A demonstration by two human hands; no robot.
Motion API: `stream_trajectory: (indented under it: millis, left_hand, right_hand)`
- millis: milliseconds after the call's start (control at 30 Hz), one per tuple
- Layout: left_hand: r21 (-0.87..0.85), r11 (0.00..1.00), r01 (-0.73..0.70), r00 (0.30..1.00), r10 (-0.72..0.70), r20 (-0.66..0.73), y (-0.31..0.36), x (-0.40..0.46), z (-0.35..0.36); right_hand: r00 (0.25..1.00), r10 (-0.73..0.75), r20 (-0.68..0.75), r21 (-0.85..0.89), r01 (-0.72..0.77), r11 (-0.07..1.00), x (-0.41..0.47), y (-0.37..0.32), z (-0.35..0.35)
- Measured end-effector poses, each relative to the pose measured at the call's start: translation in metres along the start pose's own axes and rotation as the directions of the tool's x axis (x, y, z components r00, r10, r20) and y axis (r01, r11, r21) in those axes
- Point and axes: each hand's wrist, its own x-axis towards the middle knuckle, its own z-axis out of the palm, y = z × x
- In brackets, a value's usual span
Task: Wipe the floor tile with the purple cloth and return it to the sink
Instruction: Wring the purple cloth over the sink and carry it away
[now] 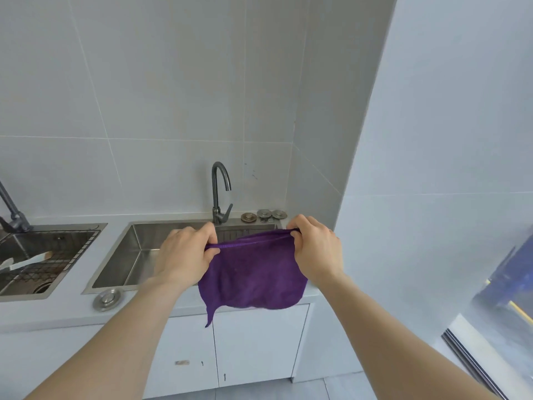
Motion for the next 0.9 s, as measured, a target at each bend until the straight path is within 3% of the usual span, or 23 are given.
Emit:
stream_trajectory:
  millis: [433,900]
  left_hand:
    - [-0.072,0.997,0.035,0.990,-0.025,0.139,0.088,-0.125,0.033]
    - [-0.130,0.981,0.145,0.941,-0.096,0.324,0.061,-0.221,0.103]
  right_hand:
    - [0.990,0.085,0.111,0.055,-0.091,0.994,-0.126,0.077,-0.043]
    - [0.933,0.223,0.282,0.010,-0.235,0.972,-0.248,0.090,0.003]
